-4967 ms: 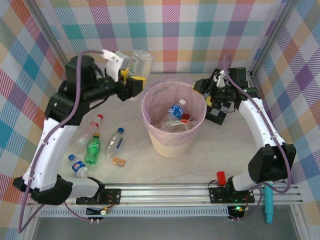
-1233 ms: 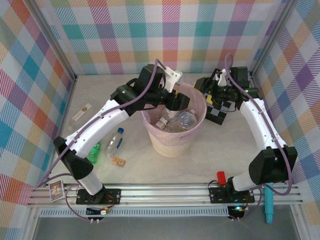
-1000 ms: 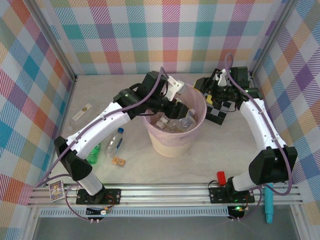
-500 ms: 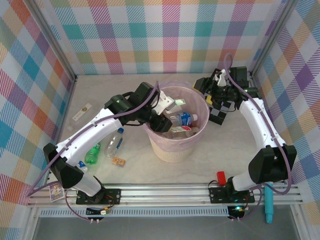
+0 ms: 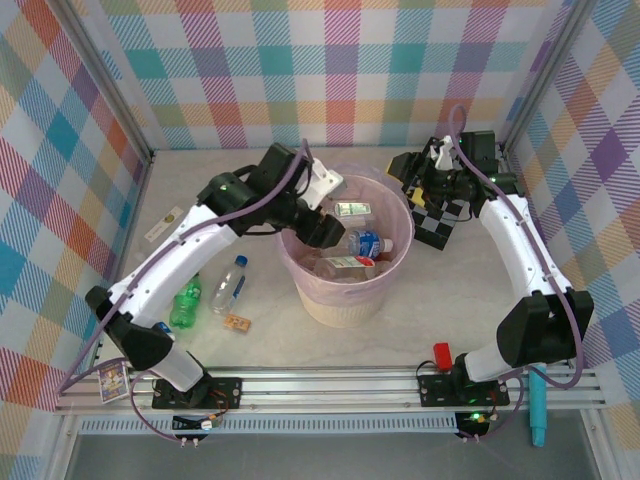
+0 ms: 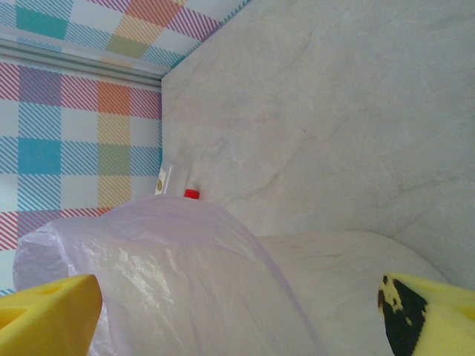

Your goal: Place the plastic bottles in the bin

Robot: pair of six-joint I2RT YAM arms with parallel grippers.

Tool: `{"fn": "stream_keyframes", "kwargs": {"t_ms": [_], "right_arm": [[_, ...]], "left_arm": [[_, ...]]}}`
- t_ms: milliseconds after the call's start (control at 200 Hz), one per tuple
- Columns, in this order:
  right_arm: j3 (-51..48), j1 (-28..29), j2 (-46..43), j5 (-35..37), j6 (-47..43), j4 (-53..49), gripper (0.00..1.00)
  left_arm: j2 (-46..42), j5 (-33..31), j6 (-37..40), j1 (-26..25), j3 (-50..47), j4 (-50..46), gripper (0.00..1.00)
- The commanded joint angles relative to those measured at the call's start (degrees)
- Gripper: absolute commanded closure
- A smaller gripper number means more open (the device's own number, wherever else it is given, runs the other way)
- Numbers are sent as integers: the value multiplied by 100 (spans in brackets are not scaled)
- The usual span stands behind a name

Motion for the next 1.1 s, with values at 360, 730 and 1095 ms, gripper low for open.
{"fn": "stream_keyframes", "kwargs": {"t_ms": [360,730,1095], "right_arm": [[261,-4,277,-151,-163,22,5],[260,-2,312,-90,-153,1,4],[212,-3,126,57,-258,-206,4]], "left_arm": [[-1256,-499,-1087,2222,-753,-113,28],[-1589,-981,-1799,2490,-4100,783,12],[-877,-2041,-1897,2490,-5056,1467,2]]}}
